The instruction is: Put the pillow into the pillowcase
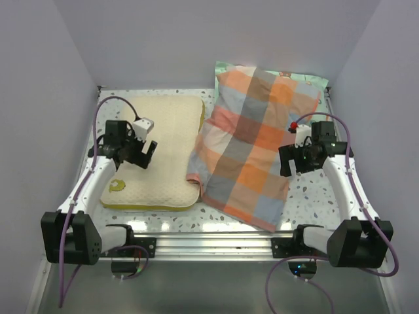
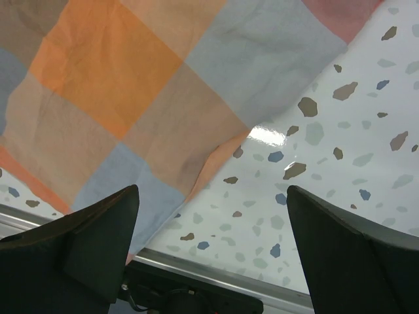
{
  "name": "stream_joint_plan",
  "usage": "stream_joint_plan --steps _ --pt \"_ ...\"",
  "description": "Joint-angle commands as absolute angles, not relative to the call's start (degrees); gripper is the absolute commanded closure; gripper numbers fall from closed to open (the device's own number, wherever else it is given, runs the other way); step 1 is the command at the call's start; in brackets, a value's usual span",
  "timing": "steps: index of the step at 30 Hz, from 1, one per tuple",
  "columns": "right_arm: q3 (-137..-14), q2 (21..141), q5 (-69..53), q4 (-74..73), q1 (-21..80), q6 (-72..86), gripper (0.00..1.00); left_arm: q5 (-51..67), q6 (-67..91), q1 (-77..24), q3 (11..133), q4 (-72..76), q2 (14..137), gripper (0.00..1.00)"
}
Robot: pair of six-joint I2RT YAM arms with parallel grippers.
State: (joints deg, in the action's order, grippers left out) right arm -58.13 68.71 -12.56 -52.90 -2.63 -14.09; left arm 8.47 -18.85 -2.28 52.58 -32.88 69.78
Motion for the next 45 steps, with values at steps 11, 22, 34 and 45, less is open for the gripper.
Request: stream_joint_plan --steps 11,22,34,45 --pt "-65.10 73.90 -10.99 -47.29 -2.11 -13.10 0.01 10.81 -13.36 -2.64 69.43 -36.47 82.86 0.00" --pt "-94.02 100.62 -8.88 -43.95 6.41 -11.07 0.02 10.01 -9.06 -3.25 79.44 -37.88 94.11 0.00" --pt "-89.66 110.13 -11.60 -41.75 15.20 -9.49 0.11 2.13 -1.85 -11.25 87.44 -42.18 111.87 0.00" --pt "-85.60 114.95 -15.20 -42.63 18.54 -11.60 0.13 -2.36 -15.19 -1.77 94.63 -42.54 124.62 0.52"
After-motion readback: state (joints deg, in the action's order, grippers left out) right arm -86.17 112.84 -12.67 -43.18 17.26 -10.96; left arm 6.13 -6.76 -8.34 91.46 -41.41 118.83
